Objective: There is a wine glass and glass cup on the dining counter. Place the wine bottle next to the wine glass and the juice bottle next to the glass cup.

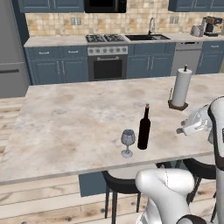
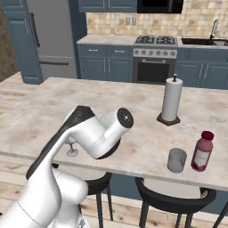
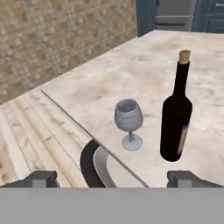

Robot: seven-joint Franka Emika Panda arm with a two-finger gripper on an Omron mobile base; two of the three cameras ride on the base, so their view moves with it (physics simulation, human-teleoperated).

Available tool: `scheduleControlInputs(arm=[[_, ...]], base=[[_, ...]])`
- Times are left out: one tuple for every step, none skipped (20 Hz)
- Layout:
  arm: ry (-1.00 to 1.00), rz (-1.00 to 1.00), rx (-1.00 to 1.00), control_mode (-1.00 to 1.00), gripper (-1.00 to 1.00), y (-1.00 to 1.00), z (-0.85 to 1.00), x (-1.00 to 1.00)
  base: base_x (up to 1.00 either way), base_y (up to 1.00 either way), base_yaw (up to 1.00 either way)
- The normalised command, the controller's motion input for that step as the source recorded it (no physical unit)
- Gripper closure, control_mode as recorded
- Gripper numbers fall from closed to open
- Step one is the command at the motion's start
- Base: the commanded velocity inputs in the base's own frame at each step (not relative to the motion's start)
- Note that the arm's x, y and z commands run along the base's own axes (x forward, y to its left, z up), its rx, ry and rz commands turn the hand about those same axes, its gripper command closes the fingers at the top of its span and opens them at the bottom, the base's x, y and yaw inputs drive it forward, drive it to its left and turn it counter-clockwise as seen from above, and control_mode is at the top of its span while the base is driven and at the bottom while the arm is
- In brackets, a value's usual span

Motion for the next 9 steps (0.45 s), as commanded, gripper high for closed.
scheduleControlInputs(arm=[[0.31,-0.29,-0.04,-1.00,-1.00,0.07,0.22,-0.42],[0.31,-0.30,-0.03,-1.00,-1.00,0.10,0.18,-0.43],[0.31,-0.31,-0.02,-1.00,-1.00,0.13,0.16,-0.44],[0.29,-0.32,-0.02,-1.00,-1.00,0.17,0.12,-0.46],[0.27,-0.32,-0.01,-1.00,-1.00,0.18,0.11,-0.48],[0.28,-0.32,0.00,-1.00,-1.00,0.16,0.12,-0.48],[0.28,-0.32,-0.01,-1.00,-1.00,0.16,0.11,-0.47],[0.28,-0.31,0.00,-1.00,-1.00,0.14,0.11,-0.50],[0.28,-0.30,-0.01,-1.00,-1.00,0.13,0.10,-0.50]], base=[[0.00,0.00,0.00],[0.00,0.00,0.00],[0.00,0.00,0.00],[0.00,0.00,0.00],[0.00,0.00,0.00],[0.00,0.00,0.00],[0.00,0.00,0.00],[0.00,0.00,0.00],[0.00,0.00,0.00]])
